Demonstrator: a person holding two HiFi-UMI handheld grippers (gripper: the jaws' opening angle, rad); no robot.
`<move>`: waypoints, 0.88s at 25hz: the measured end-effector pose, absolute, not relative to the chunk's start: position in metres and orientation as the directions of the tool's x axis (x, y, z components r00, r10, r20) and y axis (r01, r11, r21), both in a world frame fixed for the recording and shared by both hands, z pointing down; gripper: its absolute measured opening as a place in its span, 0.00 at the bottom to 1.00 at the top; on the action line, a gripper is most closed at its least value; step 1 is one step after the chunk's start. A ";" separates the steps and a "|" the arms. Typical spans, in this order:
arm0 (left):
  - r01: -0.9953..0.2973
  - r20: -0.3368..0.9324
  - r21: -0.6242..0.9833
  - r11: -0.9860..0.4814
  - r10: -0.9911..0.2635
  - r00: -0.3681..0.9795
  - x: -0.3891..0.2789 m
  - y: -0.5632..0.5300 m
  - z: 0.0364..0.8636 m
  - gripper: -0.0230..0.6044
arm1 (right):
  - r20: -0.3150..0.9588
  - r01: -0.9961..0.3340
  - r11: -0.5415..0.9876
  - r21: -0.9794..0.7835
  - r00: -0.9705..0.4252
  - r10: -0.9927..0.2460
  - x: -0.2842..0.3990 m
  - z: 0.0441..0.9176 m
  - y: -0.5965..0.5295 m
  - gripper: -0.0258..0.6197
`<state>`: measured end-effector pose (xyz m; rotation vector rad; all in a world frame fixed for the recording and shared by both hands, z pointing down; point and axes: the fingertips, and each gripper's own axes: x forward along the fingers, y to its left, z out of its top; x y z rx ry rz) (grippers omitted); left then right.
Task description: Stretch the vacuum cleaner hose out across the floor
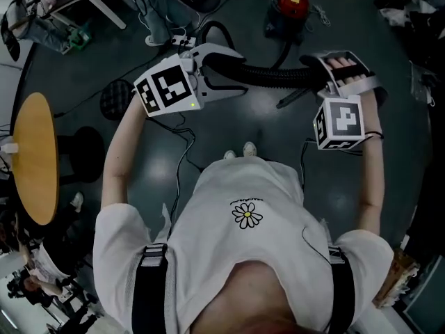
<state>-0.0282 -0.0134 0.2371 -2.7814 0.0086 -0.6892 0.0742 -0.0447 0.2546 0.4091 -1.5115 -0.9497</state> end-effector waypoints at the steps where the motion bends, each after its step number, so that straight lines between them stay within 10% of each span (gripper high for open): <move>1: 0.065 0.495 -0.307 -0.950 -0.100 0.863 -0.024 -0.016 0.247 0.38 | 0.633 0.288 0.575 0.766 -0.180 -0.753 0.074 0.249 -0.047 0.25; 6: 0.131 0.543 -0.428 -0.894 -0.139 0.828 0.003 -0.021 0.281 0.38 | 0.535 0.323 0.460 0.827 -0.205 -0.819 0.062 0.209 -0.042 0.25; 11: 0.372 0.559 0.011 -0.928 0.314 0.767 0.023 0.066 0.285 0.38 | 0.430 0.251 0.367 0.896 -0.281 -0.858 0.065 0.175 -0.041 0.25; 16: 0.635 0.087 0.393 -0.665 0.714 0.695 0.042 0.183 0.225 0.38 | 0.389 0.125 0.370 0.920 -0.396 -0.832 0.036 0.192 -0.032 0.25; 22: 0.749 -0.262 0.400 -0.528 0.718 0.645 0.026 0.221 0.172 0.37 | 0.242 -0.133 0.391 0.911 -0.596 -0.765 -0.011 0.175 -0.011 0.25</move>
